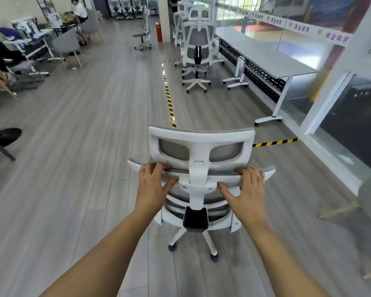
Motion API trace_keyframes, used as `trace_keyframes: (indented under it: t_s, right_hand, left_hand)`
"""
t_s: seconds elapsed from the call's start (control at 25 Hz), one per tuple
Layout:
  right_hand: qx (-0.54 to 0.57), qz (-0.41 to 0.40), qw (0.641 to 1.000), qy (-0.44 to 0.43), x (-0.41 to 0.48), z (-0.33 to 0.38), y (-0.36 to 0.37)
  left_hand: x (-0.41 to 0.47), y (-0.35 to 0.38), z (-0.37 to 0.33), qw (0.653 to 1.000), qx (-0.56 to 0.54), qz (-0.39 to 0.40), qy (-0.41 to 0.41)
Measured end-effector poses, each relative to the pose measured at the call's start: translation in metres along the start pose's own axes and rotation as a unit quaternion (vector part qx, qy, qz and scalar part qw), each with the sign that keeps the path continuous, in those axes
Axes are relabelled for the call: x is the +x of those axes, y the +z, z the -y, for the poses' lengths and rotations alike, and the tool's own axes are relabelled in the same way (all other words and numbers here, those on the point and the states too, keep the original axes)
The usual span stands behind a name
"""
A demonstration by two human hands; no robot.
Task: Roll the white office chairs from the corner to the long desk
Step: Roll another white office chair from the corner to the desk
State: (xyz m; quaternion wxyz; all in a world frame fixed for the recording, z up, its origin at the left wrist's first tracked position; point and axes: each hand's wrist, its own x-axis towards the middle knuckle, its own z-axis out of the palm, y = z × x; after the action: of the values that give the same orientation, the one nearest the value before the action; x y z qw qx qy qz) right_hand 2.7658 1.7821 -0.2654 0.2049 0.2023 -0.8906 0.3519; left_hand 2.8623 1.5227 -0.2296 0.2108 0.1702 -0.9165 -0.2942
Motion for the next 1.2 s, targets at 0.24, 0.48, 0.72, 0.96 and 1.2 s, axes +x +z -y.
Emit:
trace_keyframes:
  t_s: [0.24,0.48,0.72,0.96,1.2]
  right_hand:
    - [-0.020,-0.031,0.999,0.009,0.178,-0.040,0.118]
    - [-0.048,-0.056,0.997,0.015,0.362,-0.073,0.228]
    - [-0.068,-0.075,0.995,0.024,0.541,-0.124,0.334]
    - [-0.077,-0.092,0.993,0.019,0.737,-0.189,0.436]
    - [-0.098,-0.037,0.994,0.033,0.925,-0.258,0.510]
  left_hand:
    - [0.212,0.065,0.044,1.000,-0.015,-0.002,0.008]
    - [0.439,0.117,0.079,0.999,-0.005,0.033,0.038]
    - [0.652,0.184,0.106,0.997,-0.002,0.045,0.064]
    - [0.869,0.254,0.114,0.996,0.016,0.050,0.073]
    - [1.075,0.327,0.111,0.996,0.018,0.052,0.068]
